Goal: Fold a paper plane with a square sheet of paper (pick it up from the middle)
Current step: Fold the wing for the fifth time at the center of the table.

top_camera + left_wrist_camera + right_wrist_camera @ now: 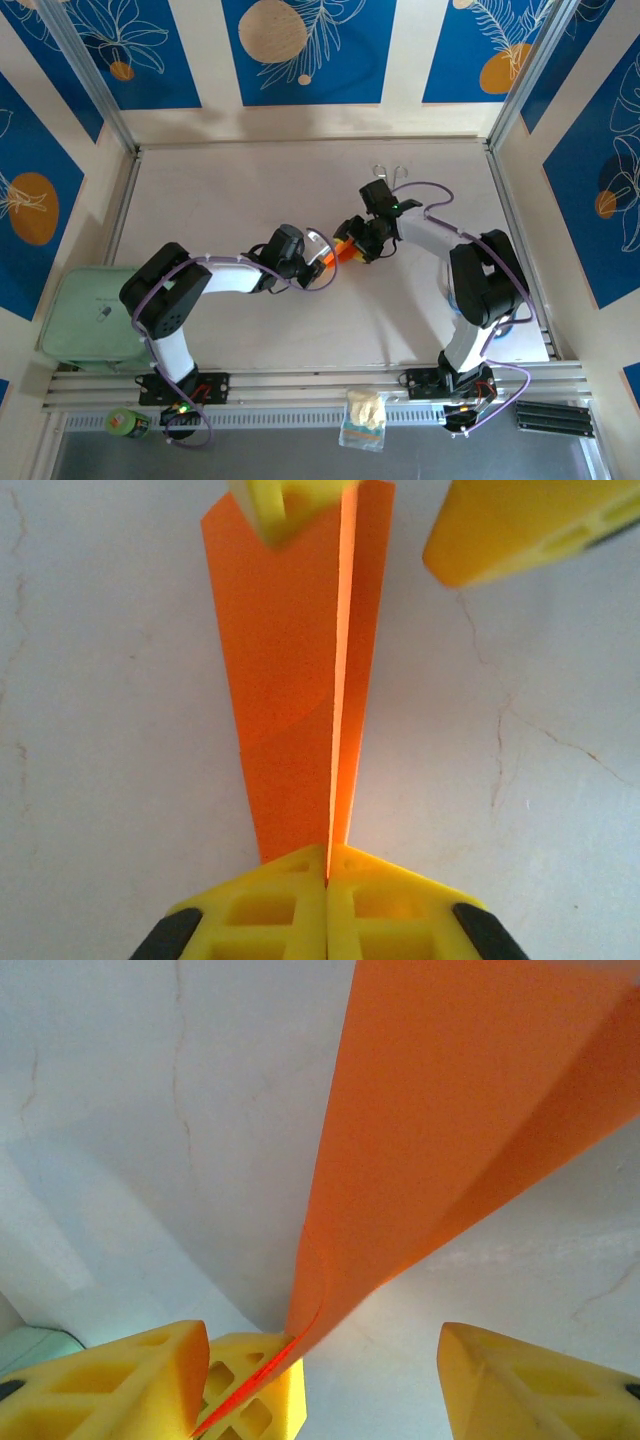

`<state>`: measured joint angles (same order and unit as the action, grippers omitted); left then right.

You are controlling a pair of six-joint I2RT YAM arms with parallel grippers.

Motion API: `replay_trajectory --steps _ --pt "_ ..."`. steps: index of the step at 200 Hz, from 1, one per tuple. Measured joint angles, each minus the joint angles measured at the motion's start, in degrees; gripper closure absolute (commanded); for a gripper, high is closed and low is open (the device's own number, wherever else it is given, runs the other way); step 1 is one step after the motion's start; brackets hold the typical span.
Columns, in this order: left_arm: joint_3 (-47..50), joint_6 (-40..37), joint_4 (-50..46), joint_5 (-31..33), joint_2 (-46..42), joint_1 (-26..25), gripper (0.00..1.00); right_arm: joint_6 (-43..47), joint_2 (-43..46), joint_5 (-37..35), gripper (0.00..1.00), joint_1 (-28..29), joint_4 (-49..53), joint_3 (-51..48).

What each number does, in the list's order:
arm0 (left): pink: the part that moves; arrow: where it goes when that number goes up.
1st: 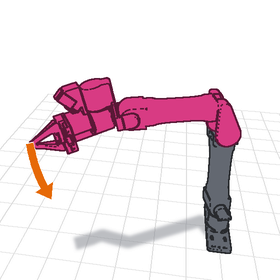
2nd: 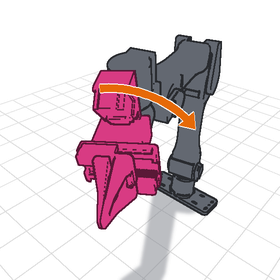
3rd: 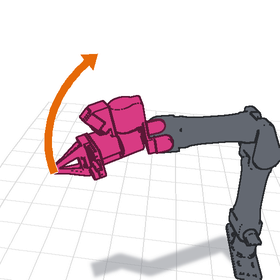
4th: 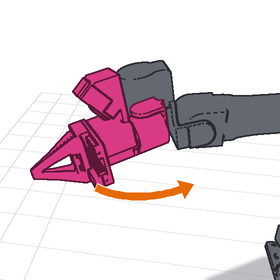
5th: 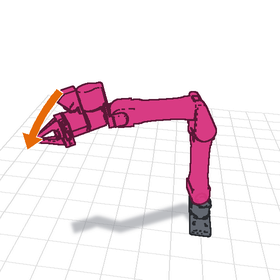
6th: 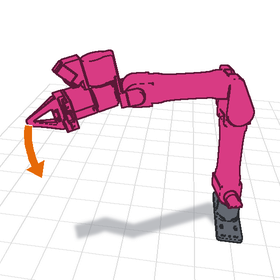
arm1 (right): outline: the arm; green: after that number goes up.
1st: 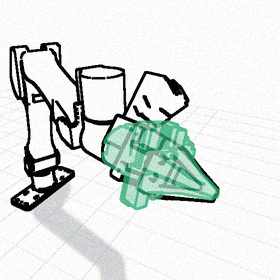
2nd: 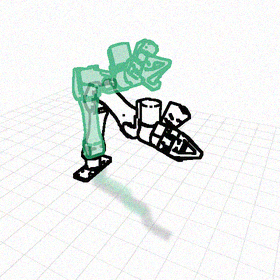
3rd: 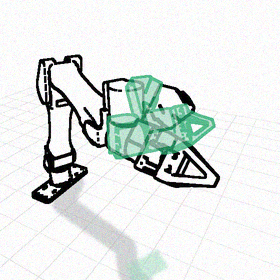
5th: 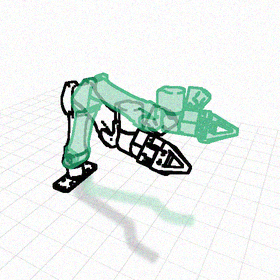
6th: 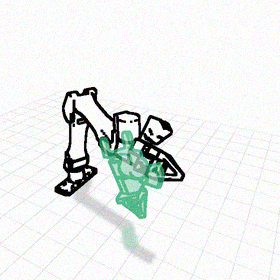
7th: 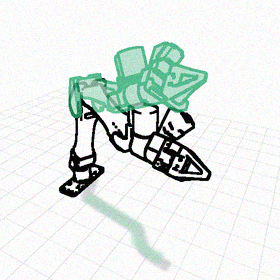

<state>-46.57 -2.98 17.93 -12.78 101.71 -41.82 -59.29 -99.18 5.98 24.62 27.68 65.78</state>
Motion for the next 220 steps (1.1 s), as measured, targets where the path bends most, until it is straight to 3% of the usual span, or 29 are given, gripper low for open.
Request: replay_trajectory --steps 56,121,169,220 --pt "-5.05 3.32 -8.59 -3.80 1.99 0.02 1.00 5.84 5.07 -0.52 0.36 -3.89 -1.44 -1.55" --pt "-12.07 16.44 -15.67 -13.77 6.45 1.07 1.00 15.37 9.81 1.95 0.37 -8.63 -9.25 -12.72" --pt "-12.96 27.52 -14.93 -20.02 8.41 2.51 1.00 23.26 9.68 6.58 0.37 -8.74 -14.58 -17.25" --pt "-12.66 39.98 -7.74 -24.63 10.29 4.07 1.00 27.19 5.38 9.14 0.37 -8.28 -17.22 -17.35"
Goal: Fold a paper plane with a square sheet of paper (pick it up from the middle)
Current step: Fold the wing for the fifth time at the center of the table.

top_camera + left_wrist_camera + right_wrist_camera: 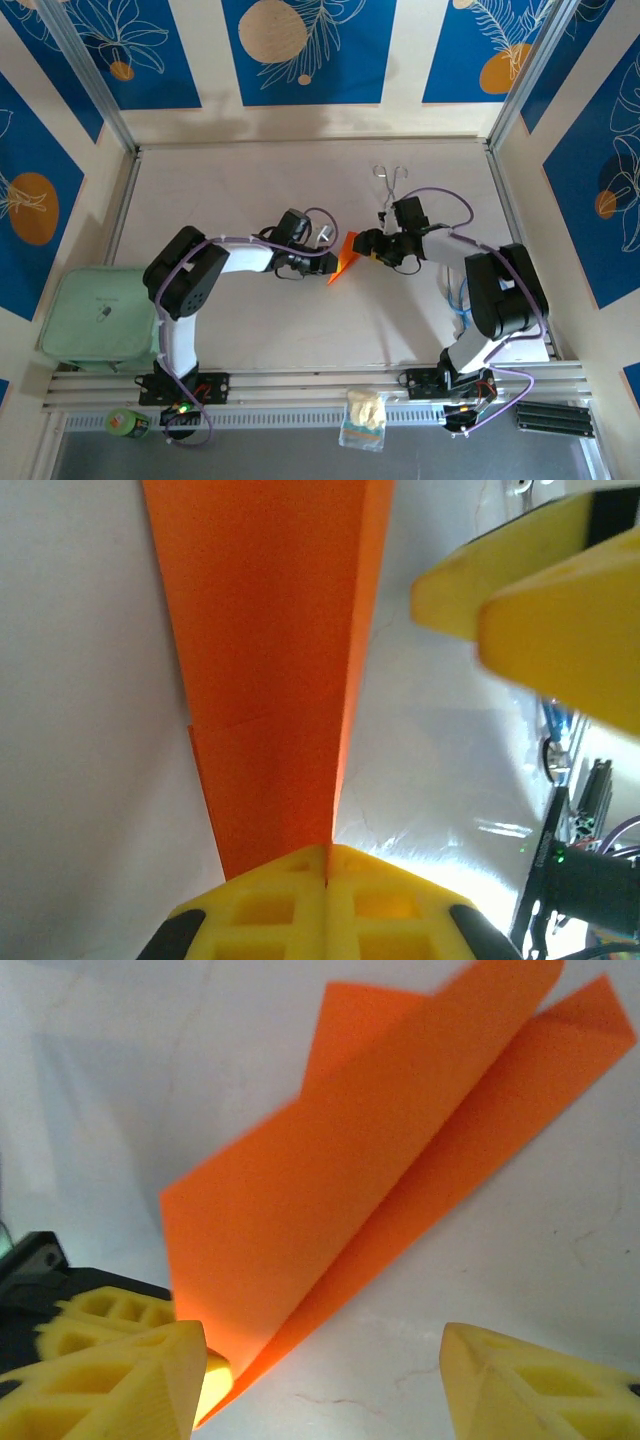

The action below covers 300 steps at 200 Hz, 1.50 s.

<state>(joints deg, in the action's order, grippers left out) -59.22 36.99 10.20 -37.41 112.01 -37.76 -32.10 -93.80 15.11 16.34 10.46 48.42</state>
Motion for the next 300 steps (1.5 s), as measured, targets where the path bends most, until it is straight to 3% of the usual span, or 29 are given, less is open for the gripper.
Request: replay_trajectory --steps 143,300 --pt "1.25 10.58 5.07 -1.86 2.49 0.50 1.00 3.21 -8.37 -4.00 0.42 3.63 6.38 8.35" --pt "1.66 11.32 5.51 -2.21 3.37 0.79 0.90 0.15 -12.44 -10.99 0.58 5.46 16.22 15.45"
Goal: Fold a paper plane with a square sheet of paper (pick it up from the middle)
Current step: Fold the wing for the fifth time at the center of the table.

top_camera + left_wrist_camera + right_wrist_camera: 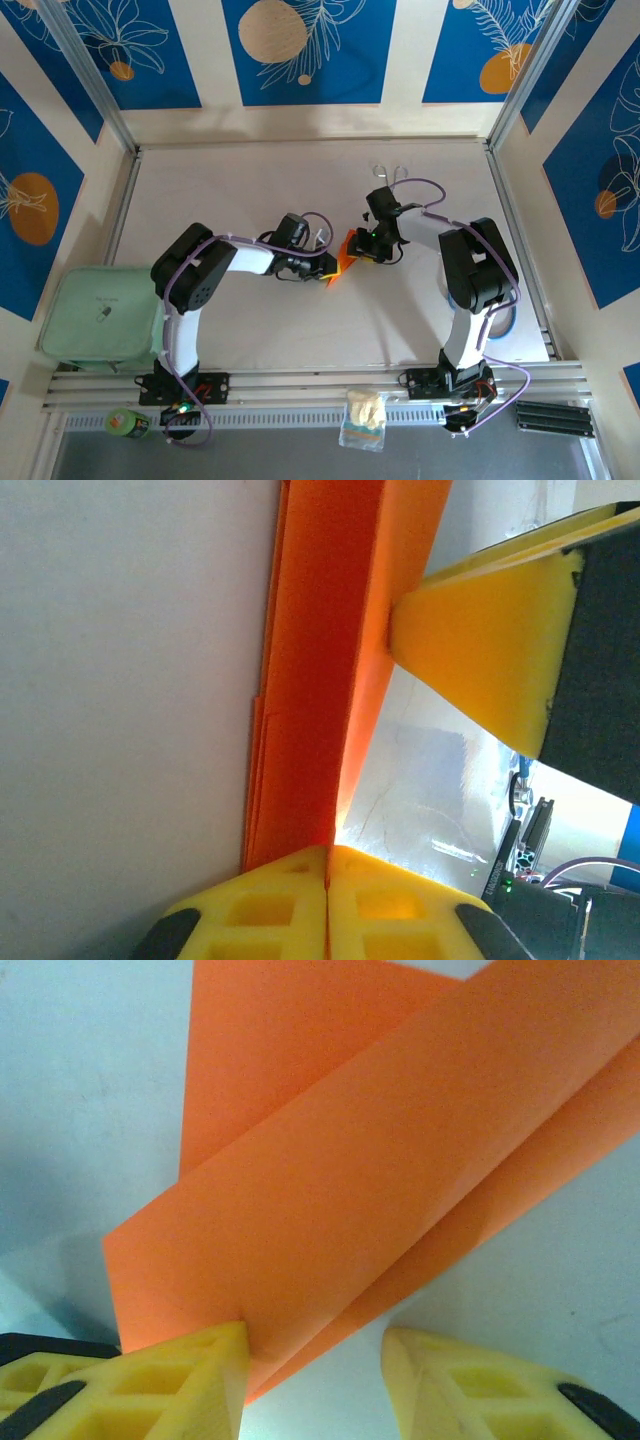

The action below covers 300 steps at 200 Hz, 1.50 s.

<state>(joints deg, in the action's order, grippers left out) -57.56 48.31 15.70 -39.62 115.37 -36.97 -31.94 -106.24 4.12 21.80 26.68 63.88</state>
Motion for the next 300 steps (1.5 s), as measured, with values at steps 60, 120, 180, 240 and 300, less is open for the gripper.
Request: replay_trajectory --steps 60,120,180,240,300 --pt "-0.13 -0.37 -0.24 -0.02 0.00 0.00 0.87 -1.31 -0.92 -1.16 0.61 0.17 1.84 1.31" --pt "-0.24 -0.59 -0.31 -0.24 0.00 0.00 0.83 -2.19 -1.90 -2.21 0.61 0.50 3.76 2.89" --pt "0.35 -1.77 -3.72 1.88 -2.99 0.13 0.67 -2.60 -2.58 -2.82 0.61 0.81 5.14 4.00" --pt "1.42 -3.80 -9.40 6.05 -10.47 0.31 0.71 -2.62 -2.89 -3.04 0.61 0.92 5.77 4.55" --pt "0.92 -3.17 -8.46 6.47 -10.78 -2.60 0.79 -3.21 -3.50 -3.28 0.61 1.03 6.80 5.42"
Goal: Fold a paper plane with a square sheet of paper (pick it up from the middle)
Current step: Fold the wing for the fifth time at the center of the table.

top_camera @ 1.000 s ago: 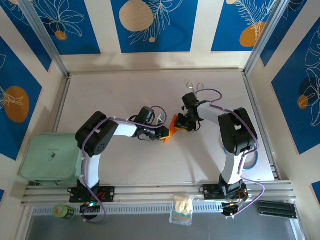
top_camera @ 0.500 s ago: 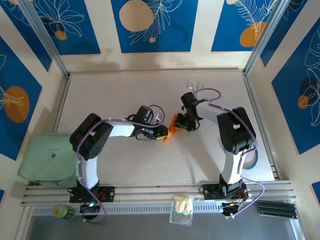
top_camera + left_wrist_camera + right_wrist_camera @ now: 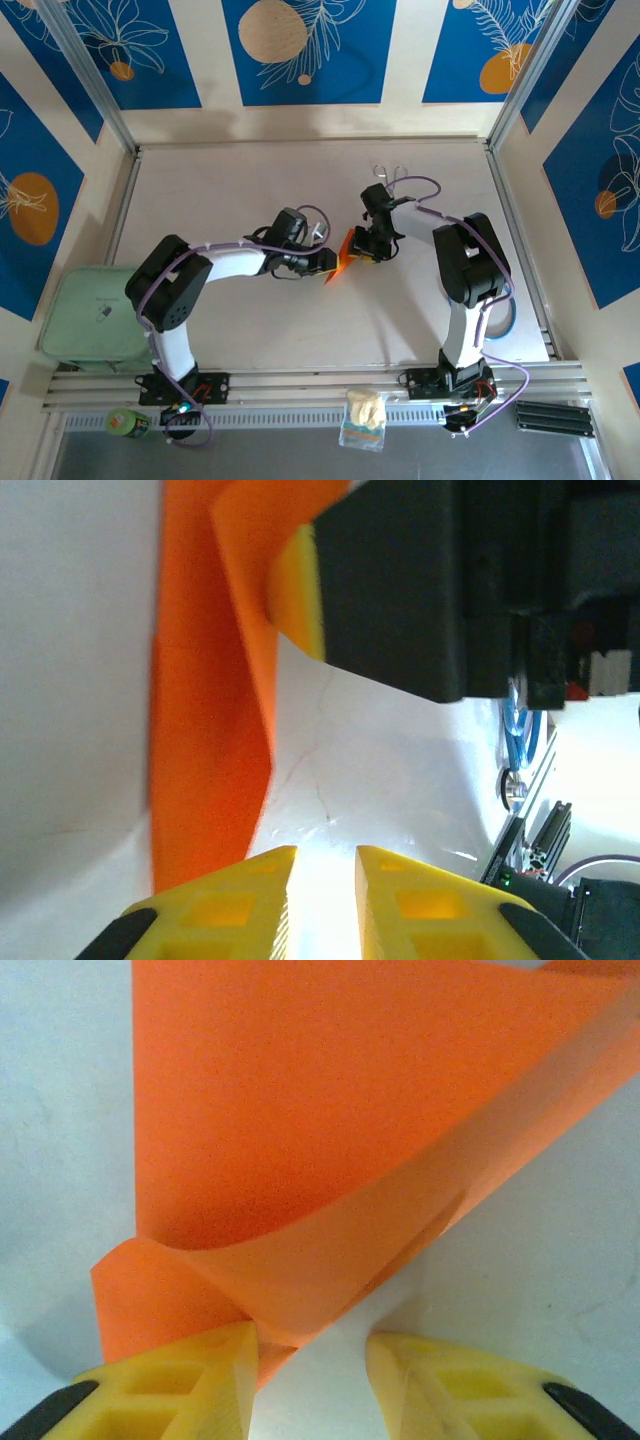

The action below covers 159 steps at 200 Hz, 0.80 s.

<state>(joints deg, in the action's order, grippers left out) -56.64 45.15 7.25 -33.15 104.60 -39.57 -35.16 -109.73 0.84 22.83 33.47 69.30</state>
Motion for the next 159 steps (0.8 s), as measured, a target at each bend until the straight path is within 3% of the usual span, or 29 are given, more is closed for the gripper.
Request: replay_trajectory --steps 159 --pt "-5.70 -2.71 -0.72 0.70 6.49 -1.92 0.77 -0.92 -2.10 -0.44 0.60 0.20 3.93 3.41"
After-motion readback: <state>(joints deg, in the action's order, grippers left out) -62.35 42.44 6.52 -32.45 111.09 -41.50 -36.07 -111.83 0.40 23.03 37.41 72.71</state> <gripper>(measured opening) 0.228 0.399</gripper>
